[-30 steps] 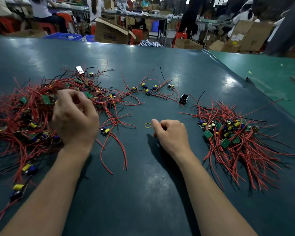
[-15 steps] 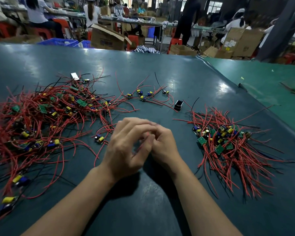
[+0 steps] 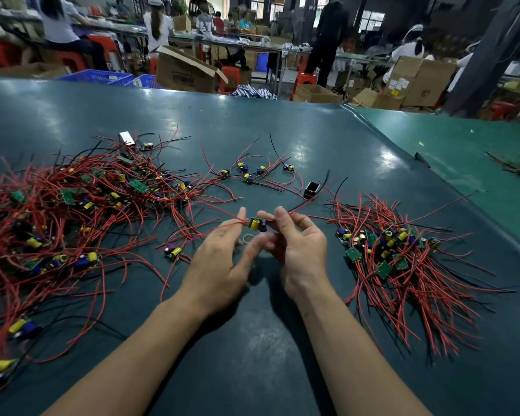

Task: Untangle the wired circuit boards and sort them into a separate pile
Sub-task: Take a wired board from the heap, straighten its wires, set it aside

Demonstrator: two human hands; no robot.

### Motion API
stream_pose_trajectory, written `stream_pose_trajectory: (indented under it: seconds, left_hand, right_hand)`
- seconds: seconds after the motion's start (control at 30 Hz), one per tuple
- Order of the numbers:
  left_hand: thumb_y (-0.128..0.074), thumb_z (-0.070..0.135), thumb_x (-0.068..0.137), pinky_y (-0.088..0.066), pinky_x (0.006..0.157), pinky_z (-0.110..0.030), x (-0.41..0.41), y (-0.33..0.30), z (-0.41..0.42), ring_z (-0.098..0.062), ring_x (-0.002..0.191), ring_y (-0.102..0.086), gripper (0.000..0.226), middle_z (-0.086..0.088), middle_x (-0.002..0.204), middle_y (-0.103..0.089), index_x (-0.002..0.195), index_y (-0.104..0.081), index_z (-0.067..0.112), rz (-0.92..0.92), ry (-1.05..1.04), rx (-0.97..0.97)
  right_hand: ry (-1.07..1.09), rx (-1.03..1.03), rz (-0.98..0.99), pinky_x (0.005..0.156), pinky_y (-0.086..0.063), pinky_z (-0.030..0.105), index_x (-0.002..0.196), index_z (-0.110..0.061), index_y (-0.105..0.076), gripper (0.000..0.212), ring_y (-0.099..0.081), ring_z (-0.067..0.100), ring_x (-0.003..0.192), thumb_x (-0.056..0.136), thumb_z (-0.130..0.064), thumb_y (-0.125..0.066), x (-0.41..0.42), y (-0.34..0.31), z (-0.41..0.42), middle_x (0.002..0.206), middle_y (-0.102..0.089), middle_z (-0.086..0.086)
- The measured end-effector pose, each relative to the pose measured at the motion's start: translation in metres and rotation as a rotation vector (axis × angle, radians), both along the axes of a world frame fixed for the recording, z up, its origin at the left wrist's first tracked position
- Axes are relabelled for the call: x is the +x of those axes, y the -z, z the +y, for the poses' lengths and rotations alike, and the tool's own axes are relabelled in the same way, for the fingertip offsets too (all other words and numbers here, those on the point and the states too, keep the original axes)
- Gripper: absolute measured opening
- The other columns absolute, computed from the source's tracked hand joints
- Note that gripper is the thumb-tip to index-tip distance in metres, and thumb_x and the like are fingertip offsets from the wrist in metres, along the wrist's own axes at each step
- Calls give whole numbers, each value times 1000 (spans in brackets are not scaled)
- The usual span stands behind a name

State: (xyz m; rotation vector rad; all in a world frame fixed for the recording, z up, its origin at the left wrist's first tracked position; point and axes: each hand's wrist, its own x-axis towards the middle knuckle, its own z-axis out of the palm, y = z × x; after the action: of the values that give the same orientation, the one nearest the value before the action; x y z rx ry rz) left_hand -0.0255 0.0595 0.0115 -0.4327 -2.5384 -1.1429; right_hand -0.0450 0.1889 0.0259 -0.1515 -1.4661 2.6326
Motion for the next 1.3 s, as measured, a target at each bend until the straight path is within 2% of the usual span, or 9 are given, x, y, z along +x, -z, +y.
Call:
stream_pose_trajectory:
  seconds: [0.1, 0.17, 0.33, 0.4, 0.57, 0.77, 1.1, 1.2, 1.3]
  left_hand:
    - [-56, 31, 96, -48, 81, -13, 1, -3, 0, 3, 92, -65, 28, 16, 110, -68, 121, -64, 20, 111, 38, 312]
    - [-62, 20, 94, -49, 73, -11, -2, -3, 2, 3, 79, -66, 16, 15, 92, -71, 108, -69, 20, 96, -15, 433]
    - [-54, 14, 99, -52, 57, -20, -13, -5, 0, -13, 62, -68, 20, -6, 78, -76, 93, -73, 14, -188, -74, 791]
    - [-51, 15, 100, -49, 50, -18, -16, -6, -1, -12, 54, -65, 26, -7, 72, -75, 86, -73, 14, -237, -71, 886]
    - [-54, 15, 99, -49, 51, -19, -18, -5, -1, -12, 53, -64, 26, -5, 71, -74, 84, -75, 18, -270, -86, 933]
    - [-70, 16, 89, -54, 56, -22, -16, -4, -3, -16, 63, -71, 8, -3, 76, -76, 83, -75, 15, -224, -17, 837]
    - [-68, 19, 89, -48, 46, -26, -27, -5, -3, -12, 52, -61, 11, -6, 73, -74, 82, -74, 12, -326, -58, 914]
    - [-68, 19, 89, -47, 44, -23, -26, -5, -2, -9, 47, -57, 13, 0, 64, -70, 80, -74, 13, -328, -53, 888]
    - [-69, 20, 87, -47, 44, -23, -26, -4, -1, -10, 49, -57, 15, -1, 64, -70, 74, -75, 15, -323, -48, 880]
  right_hand:
    - [-44, 102, -22, 37, -42, 18, 79, -13, -56, 16, -58, 11, 44, 92, -16, -65, 0, 2, -5, 77, -74, 2]
    - [-59, 124, -20, 37, -40, 18, 77, -15, -58, 16, -57, 10, 46, 91, -15, -67, 0, 3, -7, 73, -71, 1]
    - [-55, 180, -57, 38, -40, 18, 81, -12, -65, 10, -54, 8, 44, 91, -14, -67, -1, 2, -9, 62, -67, 2]
    - [-75, 183, -58, 38, -40, 19, 83, -9, -65, 11, -55, 9, 46, 92, -15, -65, -2, 1, -9, 62, -67, 3]
    - [-70, 134, -52, 40, -41, 19, 86, -8, -64, 10, -56, 10, 50, 95, -11, -61, -4, 2, -14, 63, -65, 2]
    - [-56, 74, -114, 44, -49, 19, 78, -4, -66, 12, -58, 9, 48, 91, -2, -65, -8, 4, -15, 62, -61, 6]
    - [-124, 122, -121, 47, -47, 20, 90, -14, -69, 13, -61, 11, 58, 96, -10, -58, -12, 2, -10, 73, -69, 3]
    - [-92, 66, -149, 45, -47, 19, 87, -10, -66, 5, -59, 11, 53, 92, -10, -64, -13, 4, -12, 68, -68, 4]
    - [-78, 50, -153, 45, -47, 19, 83, -5, -63, 11, -57, 9, 48, 92, -11, -65, -14, 5, -11, 61, -65, 3]
